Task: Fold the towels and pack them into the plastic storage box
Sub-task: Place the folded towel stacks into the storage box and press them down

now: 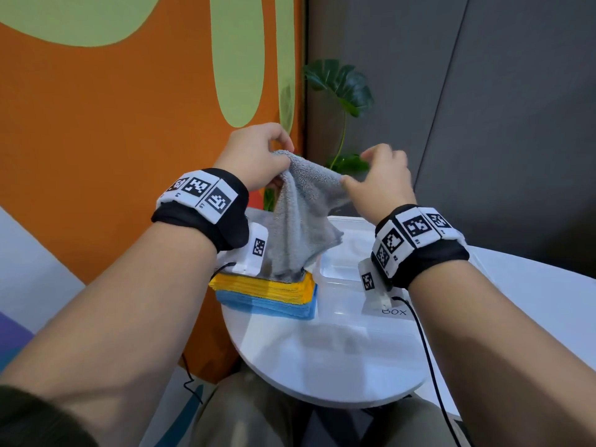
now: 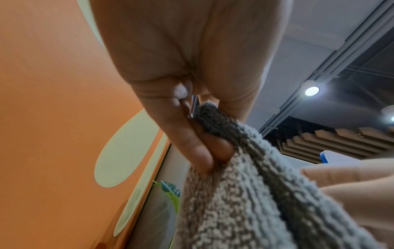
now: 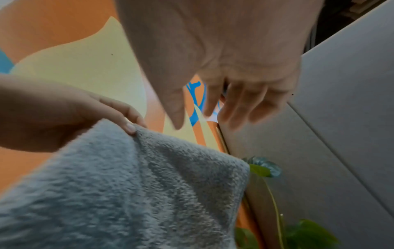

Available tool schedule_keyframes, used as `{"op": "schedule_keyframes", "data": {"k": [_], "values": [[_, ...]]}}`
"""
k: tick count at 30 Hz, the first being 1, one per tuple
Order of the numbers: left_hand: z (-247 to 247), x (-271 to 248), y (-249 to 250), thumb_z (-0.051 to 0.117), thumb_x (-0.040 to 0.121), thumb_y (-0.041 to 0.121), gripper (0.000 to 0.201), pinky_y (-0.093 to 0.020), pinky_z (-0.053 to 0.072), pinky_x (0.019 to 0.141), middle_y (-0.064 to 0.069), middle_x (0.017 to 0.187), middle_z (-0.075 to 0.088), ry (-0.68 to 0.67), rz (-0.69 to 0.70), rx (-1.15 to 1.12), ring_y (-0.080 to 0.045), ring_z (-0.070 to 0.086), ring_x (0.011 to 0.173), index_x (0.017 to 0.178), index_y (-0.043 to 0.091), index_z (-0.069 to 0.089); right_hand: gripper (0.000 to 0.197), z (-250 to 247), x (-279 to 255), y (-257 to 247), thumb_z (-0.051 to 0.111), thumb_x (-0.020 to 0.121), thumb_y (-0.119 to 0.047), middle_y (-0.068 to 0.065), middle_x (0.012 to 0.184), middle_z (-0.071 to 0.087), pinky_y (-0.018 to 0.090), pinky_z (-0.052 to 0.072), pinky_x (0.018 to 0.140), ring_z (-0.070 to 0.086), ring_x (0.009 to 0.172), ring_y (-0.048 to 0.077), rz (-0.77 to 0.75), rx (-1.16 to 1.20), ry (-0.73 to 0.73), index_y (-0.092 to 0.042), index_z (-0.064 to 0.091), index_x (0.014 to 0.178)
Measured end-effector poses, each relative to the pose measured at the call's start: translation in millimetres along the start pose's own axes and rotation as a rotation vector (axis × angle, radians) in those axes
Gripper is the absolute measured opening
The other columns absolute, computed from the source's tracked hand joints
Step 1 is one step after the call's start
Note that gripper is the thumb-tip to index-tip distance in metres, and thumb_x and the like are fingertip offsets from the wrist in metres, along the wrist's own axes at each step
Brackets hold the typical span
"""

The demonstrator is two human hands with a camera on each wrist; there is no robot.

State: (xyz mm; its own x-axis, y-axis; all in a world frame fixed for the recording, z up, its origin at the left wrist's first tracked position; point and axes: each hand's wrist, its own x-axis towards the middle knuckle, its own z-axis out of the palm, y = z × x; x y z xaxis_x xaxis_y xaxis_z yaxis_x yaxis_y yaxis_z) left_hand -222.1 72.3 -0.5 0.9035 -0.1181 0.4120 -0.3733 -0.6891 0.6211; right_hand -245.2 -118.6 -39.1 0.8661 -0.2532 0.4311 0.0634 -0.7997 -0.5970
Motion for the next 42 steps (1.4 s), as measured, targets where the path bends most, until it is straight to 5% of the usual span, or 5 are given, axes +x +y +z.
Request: {"op": "schedule_keyframes", "data": {"k": [4, 8, 21, 30, 42], "values": [[2.0, -1.6, 2.6, 0.057, 0.088, 0.006, 0.014, -0.038, 0.061, 0.060, -0.004, 0.071, 0.063, -0.029, -0.069, -0.084, -0.017, 0.070, 0.054, 0.095, 0.015, 0.066, 0.037, 10.1, -14.5, -14.4, 0.067, 0.079, -0.052, -0.006, 0.084, 0.060, 0.025, 0.044, 0.066, 0.056, 0.074, 0.009, -0.165, 0.148, -0.374, -0.019, 0.059, 0.095], [1.9, -2.0, 6.2, 0.056, 0.091, 0.007, 0.013, -0.033, 0.061, 0.058, -0.005, 0.077, 0.064, -0.034, -0.079, -0.113, -0.016, 0.070, 0.055, 0.095, 0.015, 0.065, 0.066, 24.0, -26.0, -21.9, 0.068, 0.067, -0.068, -0.006, 0.091, 0.057, 0.029, 0.047, 0.068, 0.056, 0.080, 0.009, -0.154, 0.156, -0.503, -0.019, 0.046, 0.105], [-10.4, 7.4, -5.8, 0.060, 0.092, 0.024, 0.011, -0.036, 0.061, 0.060, -0.012, 0.105, 0.064, 0.177, -0.245, -0.278, -0.023, 0.072, 0.077, 0.097, 0.020, 0.052, 0.013, 11.2, -13.9, -17.3, 0.052, 0.086, -0.018, 0.002, 0.081, 0.064, 0.026, 0.043, 0.068, 0.058, 0.082, 0.020, -0.138, 0.114, -0.192, -0.016, 0.064, 0.089], [5.9, -19.1, 11.5, 0.060, 0.089, 0.047, 0.033, -0.045, 0.056, 0.081, -0.003, 0.078, 0.070, -0.386, -0.026, -0.059, -0.019, 0.063, 0.073, 0.085, 0.015, 0.065, 0.017, 13.6, 0.2, -18.5, 0.065, 0.080, -0.028, -0.002, 0.083, 0.059, 0.038, 0.057, 0.069, 0.062, 0.077, 0.017, 0.102, 0.459, -0.079, -0.022, 0.050, 0.082], [12.9, -12.3, 7.5, 0.056, 0.095, 0.027, 0.030, -0.039, 0.054, 0.074, 0.004, 0.056, 0.066, -0.260, -0.083, -0.177, -0.018, 0.072, 0.068, 0.070, 0.010, 0.061, 0.010, 12.9, -1.6, -25.7, 0.058, 0.092, -0.020, 0.008, 0.093, 0.067, 0.033, 0.058, 0.079, 0.067, 0.087, 0.019, 0.131, 0.840, -0.307, -0.018, 0.067, 0.090]]}}
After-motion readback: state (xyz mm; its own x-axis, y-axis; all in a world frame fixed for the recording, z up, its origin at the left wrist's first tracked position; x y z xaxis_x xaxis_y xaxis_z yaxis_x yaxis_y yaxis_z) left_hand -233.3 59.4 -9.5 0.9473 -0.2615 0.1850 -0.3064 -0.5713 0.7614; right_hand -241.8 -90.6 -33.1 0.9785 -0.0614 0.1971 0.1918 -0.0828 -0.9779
